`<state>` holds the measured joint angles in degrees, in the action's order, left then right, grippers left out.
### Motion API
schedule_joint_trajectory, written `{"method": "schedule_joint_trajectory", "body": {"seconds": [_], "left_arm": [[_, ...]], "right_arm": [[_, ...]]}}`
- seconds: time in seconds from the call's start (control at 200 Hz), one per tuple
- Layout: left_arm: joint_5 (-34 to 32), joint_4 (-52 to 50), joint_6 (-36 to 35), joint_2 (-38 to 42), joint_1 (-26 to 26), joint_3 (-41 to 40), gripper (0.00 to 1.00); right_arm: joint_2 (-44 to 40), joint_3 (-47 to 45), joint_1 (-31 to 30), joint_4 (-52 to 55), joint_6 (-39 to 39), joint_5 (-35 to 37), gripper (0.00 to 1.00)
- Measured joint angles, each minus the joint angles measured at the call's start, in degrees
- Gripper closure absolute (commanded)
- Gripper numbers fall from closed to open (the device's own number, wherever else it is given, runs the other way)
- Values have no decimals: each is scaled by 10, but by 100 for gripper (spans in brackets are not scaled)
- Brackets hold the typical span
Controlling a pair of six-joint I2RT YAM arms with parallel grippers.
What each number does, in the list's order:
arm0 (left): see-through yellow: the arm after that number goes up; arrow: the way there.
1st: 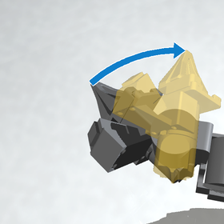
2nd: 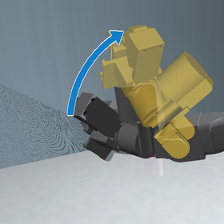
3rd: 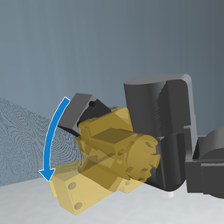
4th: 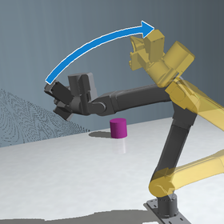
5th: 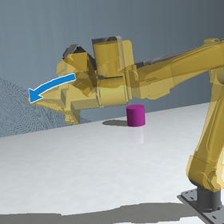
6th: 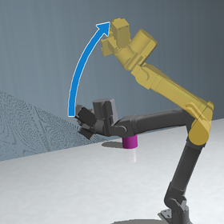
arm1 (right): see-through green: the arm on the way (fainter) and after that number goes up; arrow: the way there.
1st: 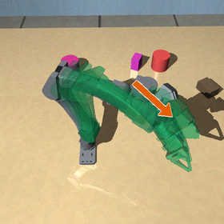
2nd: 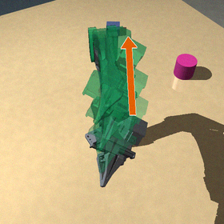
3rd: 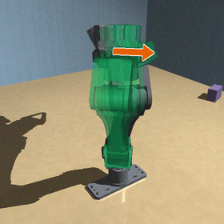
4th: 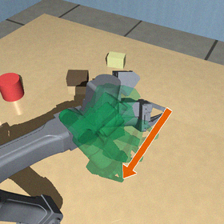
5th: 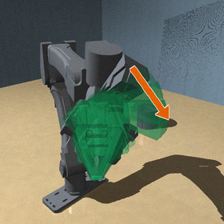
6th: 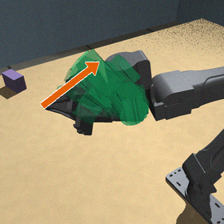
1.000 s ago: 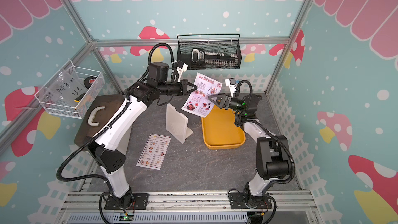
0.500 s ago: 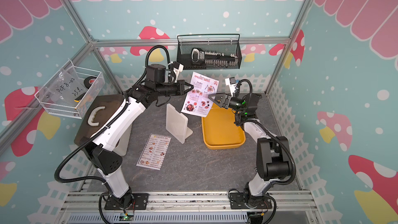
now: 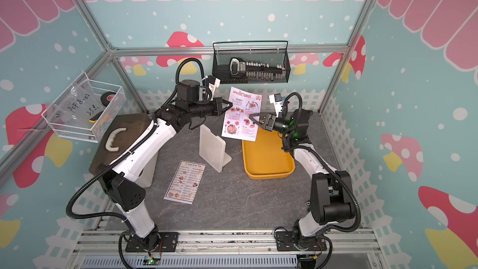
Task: Replace the menus in the menu holders
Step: Pick up the menu from the storage box.
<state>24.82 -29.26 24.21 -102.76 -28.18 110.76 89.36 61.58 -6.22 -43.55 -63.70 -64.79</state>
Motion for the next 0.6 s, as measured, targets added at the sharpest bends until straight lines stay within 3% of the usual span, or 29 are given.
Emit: {"method": "schedule_joint_trajectory", "body": {"seconds": [0.275, 0.6], "left_arm": [[-1, 29, -15, 10, 0, -21, 100], [7, 40, -22, 10, 3, -25, 100]], "right_arm": [[-11, 22, -3, 123, 61, 29, 77], [-11, 27, -6, 166, 76, 42, 84]]}}
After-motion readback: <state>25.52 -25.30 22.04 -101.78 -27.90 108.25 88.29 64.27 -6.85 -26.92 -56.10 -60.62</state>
